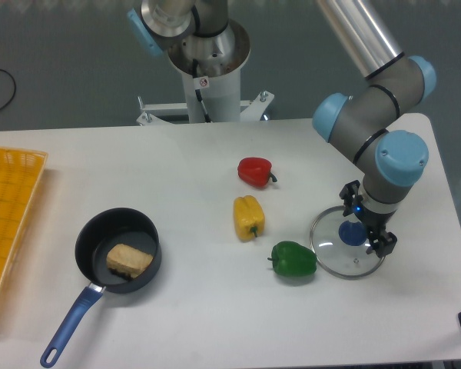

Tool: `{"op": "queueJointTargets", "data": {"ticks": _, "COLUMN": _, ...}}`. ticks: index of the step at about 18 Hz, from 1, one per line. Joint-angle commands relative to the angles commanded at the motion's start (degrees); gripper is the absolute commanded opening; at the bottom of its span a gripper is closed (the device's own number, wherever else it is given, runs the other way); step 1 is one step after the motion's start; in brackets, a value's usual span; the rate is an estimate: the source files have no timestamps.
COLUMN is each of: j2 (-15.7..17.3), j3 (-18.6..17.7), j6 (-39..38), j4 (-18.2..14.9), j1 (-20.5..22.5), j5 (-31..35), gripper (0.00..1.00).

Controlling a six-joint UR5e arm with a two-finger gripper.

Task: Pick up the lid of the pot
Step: 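Lower the open gripper down around the blue knob of the lid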

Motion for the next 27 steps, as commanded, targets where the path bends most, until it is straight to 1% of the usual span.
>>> {"op": "queueJointTargets", "data": {"ticks": 3, "j2": -0.09, "j3": -0.35, "j6": -0.09, "j4": 0.00, "j1": 0.00, "j5": 0.00, "gripper": 1.00}}
{"op": "queueJointTargets", "data": {"ticks": 9, "j2": -1.32, "j3": -0.35, "j6": 0.09, "j4": 0.09, "j1": 0.44, "j5": 0.00, "gripper": 1.00}}
{"op": "queueJointTargets", "data": {"ticks": 15, "j2": -1.76, "j3": -0.44, "j6": -0.53, "j4": 0.26, "j1": 0.18, "j5": 0.00, "gripper": 1.00}}
{"op": "queueJointTargets", "data": {"ticks": 18, "j2": -2.02, "j3": -0.62, "j6": -0.62, "j4": 1.32, "j1": -0.09, "j5": 0.09, "gripper": 1.00}}
{"op": "queueJointTargets", "data": {"ticks": 27, "j2": -2.20, "j3": -0.97, "j6": -0.62, "j4": 1.41, "j1": -0.18, "j5": 0.09, "gripper": 1.00}}
